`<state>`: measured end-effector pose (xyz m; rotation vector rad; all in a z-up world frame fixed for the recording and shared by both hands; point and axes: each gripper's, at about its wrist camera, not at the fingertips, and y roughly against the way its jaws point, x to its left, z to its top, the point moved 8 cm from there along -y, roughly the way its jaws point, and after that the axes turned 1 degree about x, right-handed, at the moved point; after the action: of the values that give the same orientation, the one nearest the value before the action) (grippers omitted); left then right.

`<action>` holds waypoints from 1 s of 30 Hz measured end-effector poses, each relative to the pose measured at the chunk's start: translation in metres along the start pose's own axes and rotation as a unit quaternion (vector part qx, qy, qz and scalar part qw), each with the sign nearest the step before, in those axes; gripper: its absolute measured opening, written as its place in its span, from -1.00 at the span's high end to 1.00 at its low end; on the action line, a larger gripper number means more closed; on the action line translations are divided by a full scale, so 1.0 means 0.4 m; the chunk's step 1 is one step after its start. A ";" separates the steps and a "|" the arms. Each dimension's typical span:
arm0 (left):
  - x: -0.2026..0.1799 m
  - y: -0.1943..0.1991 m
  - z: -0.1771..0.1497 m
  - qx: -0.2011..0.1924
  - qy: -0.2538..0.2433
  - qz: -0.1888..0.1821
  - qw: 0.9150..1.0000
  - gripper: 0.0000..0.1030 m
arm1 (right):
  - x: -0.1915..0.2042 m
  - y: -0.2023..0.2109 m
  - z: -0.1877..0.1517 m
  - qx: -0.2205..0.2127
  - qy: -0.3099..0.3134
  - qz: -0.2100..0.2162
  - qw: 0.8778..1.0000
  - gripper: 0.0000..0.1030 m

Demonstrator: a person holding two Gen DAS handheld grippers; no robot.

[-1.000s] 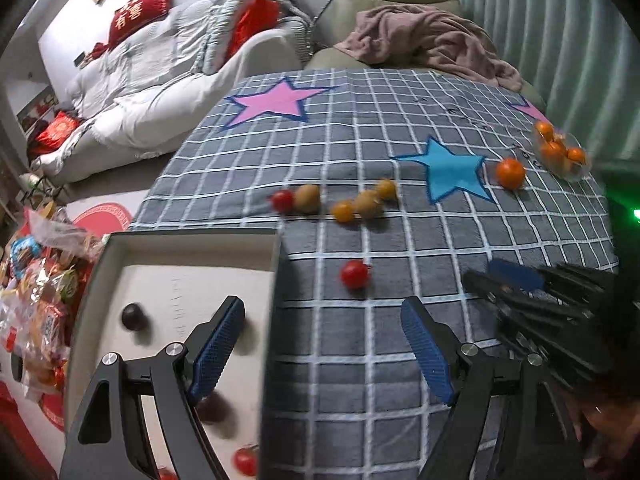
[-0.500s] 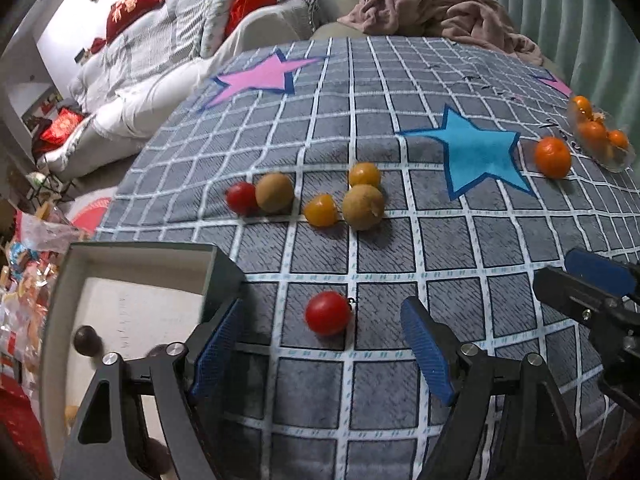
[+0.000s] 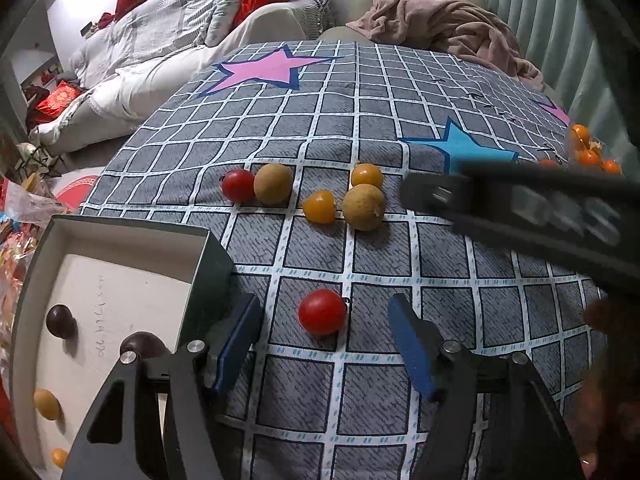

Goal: Organize fruits
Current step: 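Grasp the red cherry tomato with the left gripper while the right grasps a brown kiwi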

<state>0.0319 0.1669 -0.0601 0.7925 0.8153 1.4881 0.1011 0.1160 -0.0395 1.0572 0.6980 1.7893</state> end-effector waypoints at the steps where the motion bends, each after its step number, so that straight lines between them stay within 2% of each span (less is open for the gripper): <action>1: 0.000 0.001 0.000 0.000 0.001 0.000 1.000 -0.33 | 0.007 -0.011 0.002 0.002 0.001 0.000 1.000 0.03; 10: 0.011 0.005 0.000 -0.010 0.002 0.009 1.000 -0.30 | 0.070 -0.069 0.014 0.011 0.034 0.018 0.999 0.05; 11: 0.010 0.005 0.000 -0.012 0.002 0.008 1.000 -0.25 | 0.070 -0.069 0.013 0.012 0.033 0.018 0.999 0.07; 12: 0.008 0.006 -0.001 -0.012 0.003 0.006 1.000 -0.21 | 0.072 -0.071 0.014 0.013 0.026 0.029 0.999 0.24; 13: 0.006 0.006 -0.002 -0.010 0.007 -0.001 1.000 -0.12 | 0.075 -0.070 0.015 0.014 0.020 0.046 0.999 0.50; 14: 0.005 0.006 -0.001 -0.009 0.009 -0.003 1.000 -0.10 | 0.078 -0.066 0.016 0.013 0.019 0.053 0.998 0.52; 15: 0.005 0.007 -0.001 -0.009 0.008 -0.002 1.000 -0.09 | 0.081 -0.060 0.014 0.008 0.029 0.038 0.999 0.52; 16: 0.004 0.007 -0.001 -0.010 0.007 -0.002 1.000 -0.03 | 0.083 -0.052 0.010 0.003 0.040 0.033 0.999 0.53; 18: 0.000 0.012 -0.001 -0.015 0.001 -0.003 1.000 0.36 | 0.079 -0.034 -0.007 -0.001 0.046 0.033 0.998 0.53; 19: -0.004 0.013 -0.002 -0.012 0.001 -0.012 1.000 0.43 | 0.070 -0.024 -0.013 -0.003 0.041 0.036 0.998 0.53; 30: 0.004 0.024 -0.021 -0.017 0.009 -0.015 1.000 0.43 | -0.038 0.071 -0.082 -0.010 0.019 0.028 0.999 0.53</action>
<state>0.0196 0.1674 -0.0564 0.7399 0.8095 1.4816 0.0633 0.0897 -0.0378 1.0403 0.6780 1.8655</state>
